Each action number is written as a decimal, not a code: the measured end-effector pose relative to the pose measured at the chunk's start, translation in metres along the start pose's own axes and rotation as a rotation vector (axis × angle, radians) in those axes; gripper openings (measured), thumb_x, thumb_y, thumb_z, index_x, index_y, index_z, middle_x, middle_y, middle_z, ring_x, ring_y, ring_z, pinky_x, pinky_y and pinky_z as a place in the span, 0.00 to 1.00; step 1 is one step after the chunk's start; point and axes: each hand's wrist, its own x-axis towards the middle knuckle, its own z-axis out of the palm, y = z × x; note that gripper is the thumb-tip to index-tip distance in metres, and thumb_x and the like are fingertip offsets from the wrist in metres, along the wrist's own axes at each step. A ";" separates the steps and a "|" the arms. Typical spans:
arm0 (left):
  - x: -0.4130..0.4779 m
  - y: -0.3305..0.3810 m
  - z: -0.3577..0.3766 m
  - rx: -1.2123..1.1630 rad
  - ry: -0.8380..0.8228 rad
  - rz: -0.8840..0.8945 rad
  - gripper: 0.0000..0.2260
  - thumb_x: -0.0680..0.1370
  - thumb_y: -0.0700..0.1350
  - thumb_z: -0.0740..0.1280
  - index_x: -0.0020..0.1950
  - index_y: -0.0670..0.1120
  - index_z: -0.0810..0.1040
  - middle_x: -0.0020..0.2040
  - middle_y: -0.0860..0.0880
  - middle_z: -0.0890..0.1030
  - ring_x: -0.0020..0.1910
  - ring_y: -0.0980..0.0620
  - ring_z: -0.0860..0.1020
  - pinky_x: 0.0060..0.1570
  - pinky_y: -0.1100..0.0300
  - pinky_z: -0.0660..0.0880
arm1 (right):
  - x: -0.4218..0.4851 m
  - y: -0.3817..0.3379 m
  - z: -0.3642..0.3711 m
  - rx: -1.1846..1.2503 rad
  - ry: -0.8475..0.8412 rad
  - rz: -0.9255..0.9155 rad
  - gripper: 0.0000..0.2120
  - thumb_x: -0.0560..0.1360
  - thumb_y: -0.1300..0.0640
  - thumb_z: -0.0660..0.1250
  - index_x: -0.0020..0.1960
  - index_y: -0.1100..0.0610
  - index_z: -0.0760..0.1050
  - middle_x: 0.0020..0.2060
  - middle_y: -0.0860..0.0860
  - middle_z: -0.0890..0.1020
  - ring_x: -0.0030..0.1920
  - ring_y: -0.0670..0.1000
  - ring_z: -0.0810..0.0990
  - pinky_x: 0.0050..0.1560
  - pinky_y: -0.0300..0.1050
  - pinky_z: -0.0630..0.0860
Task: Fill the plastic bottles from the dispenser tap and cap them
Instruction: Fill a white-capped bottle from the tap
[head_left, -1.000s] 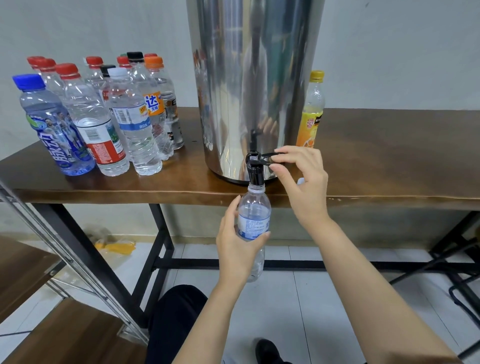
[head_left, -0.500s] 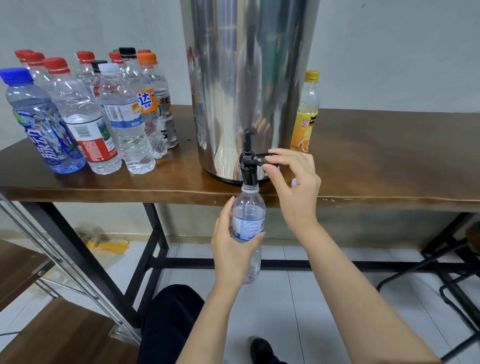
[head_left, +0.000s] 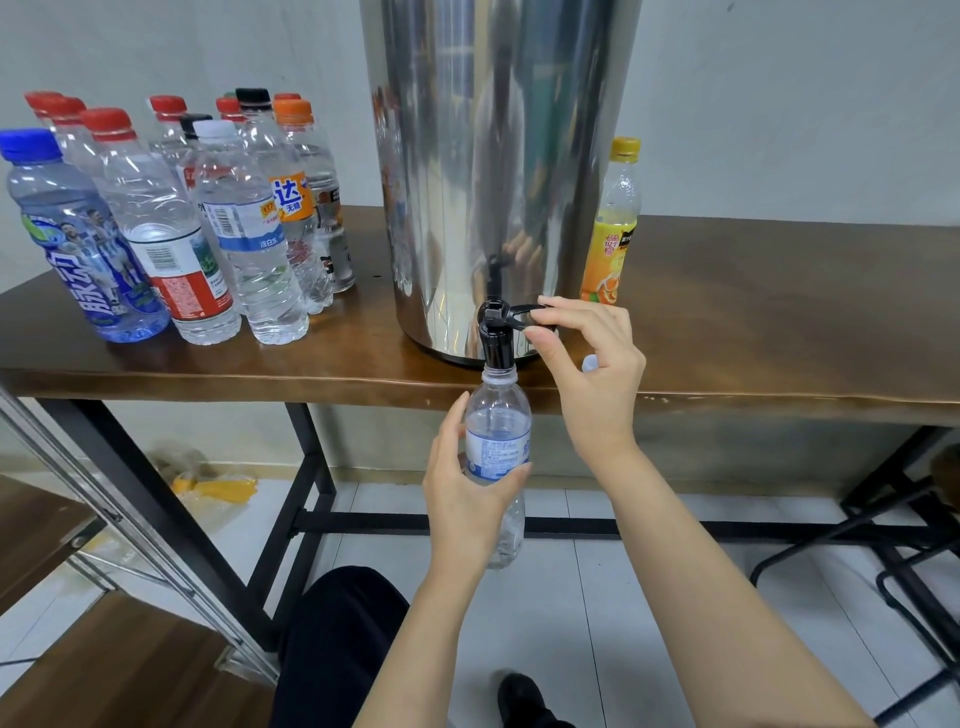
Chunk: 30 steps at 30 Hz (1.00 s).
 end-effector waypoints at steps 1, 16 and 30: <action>0.000 0.000 0.000 0.000 -0.002 0.001 0.41 0.66 0.36 0.81 0.74 0.56 0.68 0.69 0.54 0.75 0.67 0.53 0.74 0.63 0.49 0.77 | 0.000 0.000 0.000 0.003 0.003 0.003 0.05 0.75 0.51 0.71 0.50 0.50 0.81 0.50 0.45 0.83 0.55 0.52 0.78 0.58 0.39 0.72; 0.000 0.000 0.001 -0.010 0.005 -0.010 0.41 0.65 0.37 0.81 0.70 0.63 0.67 0.68 0.54 0.76 0.67 0.52 0.75 0.62 0.49 0.77 | -0.003 0.001 0.003 0.027 0.013 0.039 0.05 0.75 0.51 0.71 0.51 0.48 0.80 0.51 0.42 0.82 0.56 0.51 0.78 0.59 0.36 0.70; 0.000 -0.003 0.000 -0.013 -0.007 -0.031 0.42 0.65 0.37 0.82 0.73 0.59 0.68 0.68 0.53 0.76 0.67 0.52 0.75 0.62 0.48 0.78 | -0.004 0.003 0.004 0.057 0.017 0.068 0.06 0.75 0.52 0.71 0.51 0.49 0.81 0.52 0.42 0.82 0.57 0.48 0.78 0.60 0.39 0.72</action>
